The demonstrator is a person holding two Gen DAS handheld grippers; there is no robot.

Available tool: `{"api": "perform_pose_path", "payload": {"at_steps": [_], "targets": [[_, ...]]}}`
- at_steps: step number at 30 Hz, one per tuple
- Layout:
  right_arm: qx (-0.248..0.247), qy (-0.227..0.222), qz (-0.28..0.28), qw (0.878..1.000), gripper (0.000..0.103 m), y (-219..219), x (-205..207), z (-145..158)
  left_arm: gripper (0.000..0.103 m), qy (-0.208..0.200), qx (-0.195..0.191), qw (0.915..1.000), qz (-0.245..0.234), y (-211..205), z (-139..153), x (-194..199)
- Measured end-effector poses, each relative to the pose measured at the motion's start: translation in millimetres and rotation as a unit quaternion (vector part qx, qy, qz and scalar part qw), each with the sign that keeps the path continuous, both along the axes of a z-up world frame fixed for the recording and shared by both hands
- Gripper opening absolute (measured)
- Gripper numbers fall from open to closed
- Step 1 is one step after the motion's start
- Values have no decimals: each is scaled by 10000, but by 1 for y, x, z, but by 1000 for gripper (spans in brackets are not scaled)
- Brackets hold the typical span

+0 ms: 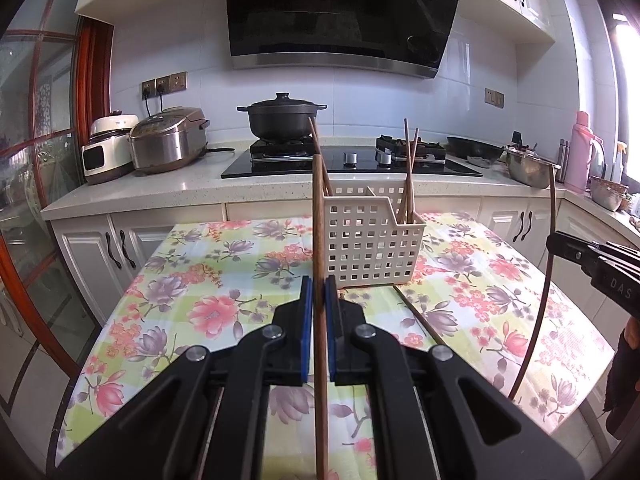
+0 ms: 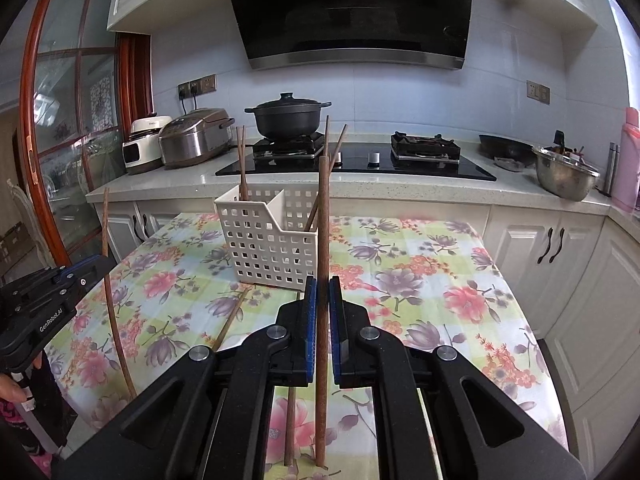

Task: Organize utensils
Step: 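Lift both chopsticks upright and lower them into the white caddy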

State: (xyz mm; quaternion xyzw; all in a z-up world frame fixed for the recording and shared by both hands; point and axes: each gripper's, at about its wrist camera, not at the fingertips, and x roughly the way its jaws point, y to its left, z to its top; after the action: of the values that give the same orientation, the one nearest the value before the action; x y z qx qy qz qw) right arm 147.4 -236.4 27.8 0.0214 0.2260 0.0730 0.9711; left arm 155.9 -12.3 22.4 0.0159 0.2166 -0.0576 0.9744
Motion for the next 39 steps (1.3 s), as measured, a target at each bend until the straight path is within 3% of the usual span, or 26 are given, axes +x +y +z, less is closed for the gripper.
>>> {"api": "perform_pose_path", "payload": {"at_steps": [39], "targets": [[-143, -406, 73, 9990, 7, 8, 7, 29, 6, -333, 31, 9993, -147, -5, 34, 3]]}}
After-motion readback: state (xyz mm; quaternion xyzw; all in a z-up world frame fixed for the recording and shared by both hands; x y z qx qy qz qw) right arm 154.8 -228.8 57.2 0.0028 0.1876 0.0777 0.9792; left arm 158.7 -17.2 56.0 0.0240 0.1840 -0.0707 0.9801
